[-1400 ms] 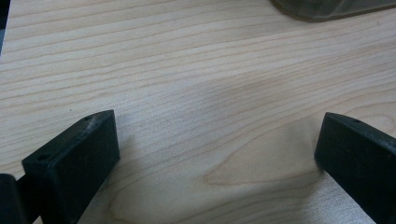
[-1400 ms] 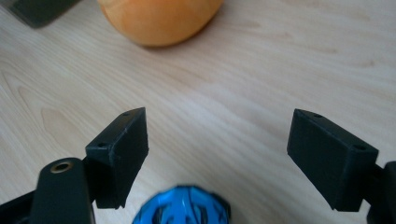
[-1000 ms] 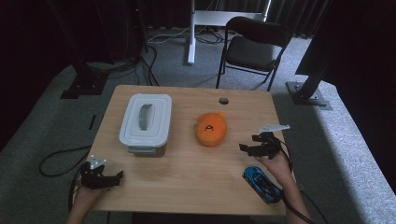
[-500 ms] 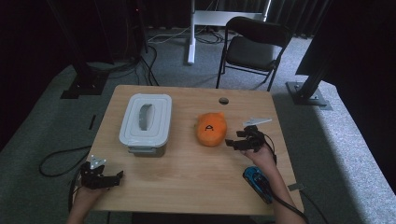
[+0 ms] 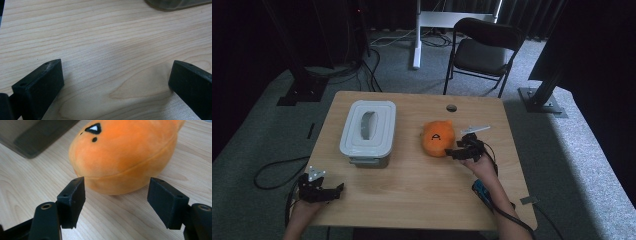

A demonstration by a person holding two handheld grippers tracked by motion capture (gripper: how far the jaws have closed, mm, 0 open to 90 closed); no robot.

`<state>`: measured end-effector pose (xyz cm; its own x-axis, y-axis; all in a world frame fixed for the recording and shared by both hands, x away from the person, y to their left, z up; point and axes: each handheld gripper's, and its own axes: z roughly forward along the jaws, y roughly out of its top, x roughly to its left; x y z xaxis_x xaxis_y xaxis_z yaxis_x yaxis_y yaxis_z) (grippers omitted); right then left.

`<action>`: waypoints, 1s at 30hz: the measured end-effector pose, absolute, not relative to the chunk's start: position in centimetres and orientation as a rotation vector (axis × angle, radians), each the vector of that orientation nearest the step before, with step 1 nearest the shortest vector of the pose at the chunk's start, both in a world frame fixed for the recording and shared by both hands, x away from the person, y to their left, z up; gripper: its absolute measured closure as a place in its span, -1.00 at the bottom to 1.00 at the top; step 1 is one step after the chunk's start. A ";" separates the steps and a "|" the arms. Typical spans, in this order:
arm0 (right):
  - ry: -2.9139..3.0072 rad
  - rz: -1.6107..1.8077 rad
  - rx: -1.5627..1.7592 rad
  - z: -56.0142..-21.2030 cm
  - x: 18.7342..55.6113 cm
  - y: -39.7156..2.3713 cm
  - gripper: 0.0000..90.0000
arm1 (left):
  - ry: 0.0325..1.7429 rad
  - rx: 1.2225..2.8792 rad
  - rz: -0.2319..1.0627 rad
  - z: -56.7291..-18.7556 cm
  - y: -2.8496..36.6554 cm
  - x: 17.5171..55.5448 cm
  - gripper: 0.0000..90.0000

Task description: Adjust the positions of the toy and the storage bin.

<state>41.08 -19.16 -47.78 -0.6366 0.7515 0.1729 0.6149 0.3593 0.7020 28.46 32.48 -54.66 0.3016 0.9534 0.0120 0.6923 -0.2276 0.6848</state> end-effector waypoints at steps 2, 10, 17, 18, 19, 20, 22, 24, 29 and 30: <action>2.452 1.135 1.227 -48.1 41.2 -18.5 -0.25 | 1.457 2.001 0.591 -54.7 32.5 28.5 -0.99; 2.408 1.086 1.266 -48.3 41.7 -17.7 0.05 | 1.456 2.000 0.590 -54.7 32.5 28.5 -0.99; 2.424 1.093 1.257 -48.2 41.5 -17.6 0.67 | 1.456 2.000 0.590 -54.7 32.5 28.5 -0.99; 2.467 1.131 1.229 -48.0 41.3 -17.5 0.79 | 1.456 2.000 0.590 -54.7 32.5 28.5 -0.99; 2.467 1.131 1.229 -48.0 41.3 -17.5 0.79 | 1.456 2.000 0.591 -54.7 32.5 28.5 -0.99; 2.481 1.107 1.195 -48.0 41.0 -16.9 0.83 | 1.456 2.000 0.591 -54.7 32.5 28.5 -0.99; 2.491 1.126 1.189 -48.0 40.9 -16.4 0.84 | 1.456 2.000 0.590 -54.7 32.5 28.5 -0.99; 2.466 1.092 1.191 -47.9 40.8 -16.1 0.85 | 1.456 2.000 0.591 -54.7 32.5 28.5 -0.99; 2.436 1.070 1.248 -47.8 41.0 -17.2 0.92 | 1.457 1.999 0.591 -54.7 32.5 28.4 -0.99; 2.438 1.061 1.272 -47.8 41.1 -17.6 0.92 | 1.457 1.999 0.591 -54.7 32.5 28.4 -0.99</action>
<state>41.09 -17.63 -47.81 -0.6122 0.7767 0.1481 0.6377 0.3743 0.6732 28.44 32.48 -54.67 0.3022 0.9532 0.0107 0.6916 -0.2269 0.6857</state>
